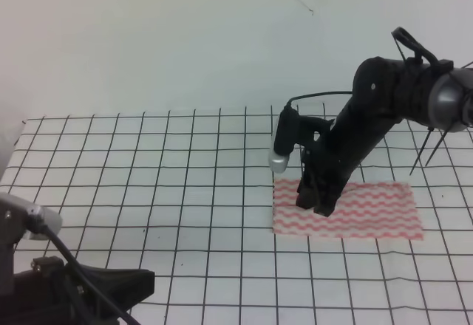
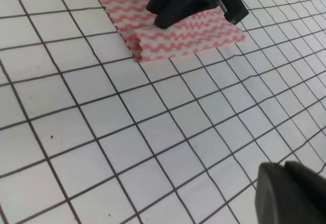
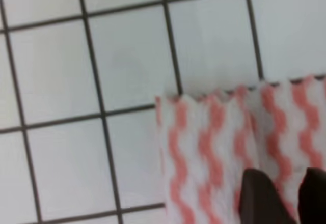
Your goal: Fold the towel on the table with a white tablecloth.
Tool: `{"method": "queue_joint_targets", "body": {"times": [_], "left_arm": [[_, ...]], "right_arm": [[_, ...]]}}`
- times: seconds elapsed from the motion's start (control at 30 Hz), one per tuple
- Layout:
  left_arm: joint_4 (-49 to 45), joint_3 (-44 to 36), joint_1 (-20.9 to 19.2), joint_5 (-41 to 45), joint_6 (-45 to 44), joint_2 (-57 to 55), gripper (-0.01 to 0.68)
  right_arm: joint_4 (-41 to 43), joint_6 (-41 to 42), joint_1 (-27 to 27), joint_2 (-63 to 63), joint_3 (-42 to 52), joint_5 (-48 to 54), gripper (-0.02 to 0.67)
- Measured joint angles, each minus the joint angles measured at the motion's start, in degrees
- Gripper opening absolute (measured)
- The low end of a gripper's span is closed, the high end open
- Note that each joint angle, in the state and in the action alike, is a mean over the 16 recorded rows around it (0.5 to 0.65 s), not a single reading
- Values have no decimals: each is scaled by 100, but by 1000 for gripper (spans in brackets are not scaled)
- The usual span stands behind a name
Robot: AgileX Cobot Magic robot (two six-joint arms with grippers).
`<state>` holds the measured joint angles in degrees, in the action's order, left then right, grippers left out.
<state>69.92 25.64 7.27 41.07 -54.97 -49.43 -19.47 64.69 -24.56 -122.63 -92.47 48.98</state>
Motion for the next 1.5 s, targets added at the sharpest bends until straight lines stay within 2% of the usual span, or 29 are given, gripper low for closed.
{"method": "queue_joint_targets", "body": {"times": [0.3,1.27,1.5], "left_arm": [[-111,0,0,-31,19,0,1],[-185,0,0,-57,18,0,1],[-198,0,0,-57,25,0,1]], "right_arm": [[-254,208,-6,-45,0,56,186],[-320,369,-201,-255,0,199,185],[-303,381,-208,-279,-15,146,139]]}}
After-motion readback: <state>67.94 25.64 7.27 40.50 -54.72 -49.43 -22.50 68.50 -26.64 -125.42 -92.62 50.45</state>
